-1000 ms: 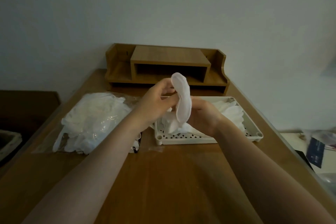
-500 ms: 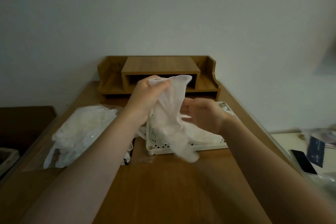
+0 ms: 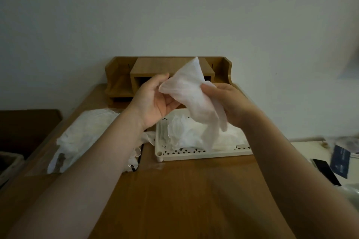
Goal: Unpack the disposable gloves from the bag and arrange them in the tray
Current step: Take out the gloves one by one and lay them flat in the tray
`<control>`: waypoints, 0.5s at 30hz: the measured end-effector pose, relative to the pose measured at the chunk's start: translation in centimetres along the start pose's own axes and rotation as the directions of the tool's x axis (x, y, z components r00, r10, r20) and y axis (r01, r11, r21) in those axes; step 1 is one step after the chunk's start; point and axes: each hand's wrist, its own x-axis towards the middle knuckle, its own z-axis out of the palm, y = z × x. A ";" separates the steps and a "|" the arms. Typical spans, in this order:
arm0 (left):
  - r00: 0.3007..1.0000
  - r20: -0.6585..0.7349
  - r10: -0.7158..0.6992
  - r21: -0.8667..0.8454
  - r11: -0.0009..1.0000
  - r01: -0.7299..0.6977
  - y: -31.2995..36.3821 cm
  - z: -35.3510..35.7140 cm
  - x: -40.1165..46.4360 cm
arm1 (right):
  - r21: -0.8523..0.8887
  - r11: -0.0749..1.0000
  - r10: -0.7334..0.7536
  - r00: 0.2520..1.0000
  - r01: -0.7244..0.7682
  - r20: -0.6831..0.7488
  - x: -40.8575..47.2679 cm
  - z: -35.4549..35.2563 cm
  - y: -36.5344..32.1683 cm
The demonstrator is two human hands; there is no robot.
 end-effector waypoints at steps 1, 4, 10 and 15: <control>0.998 0.015 -0.059 0.069 0.996 0.058 -0.1 -0.5 0.0 | -0.013 0.999 0.035 0.999 -0.035 0.015 -0.2 -0.5 -0.1; 0.982 0.031 -0.185 0.350 0.923 0.163 -0.5 -1.3 0.2 | -0.144 0.975 0.170 0.985 -0.167 0.007 0.0 -1.2 -0.1; 0.992 -0.058 -0.108 0.748 0.654 0.115 -1.3 1.0 1.6 | -0.262 0.910 0.372 0.913 -0.323 0.168 0.7 -3.1 0.5; 0.996 -0.070 0.053 0.743 0.669 0.017 -1.7 1.9 3.0 | -0.344 0.907 0.346 0.895 -0.242 0.282 0.1 -6.4 1.1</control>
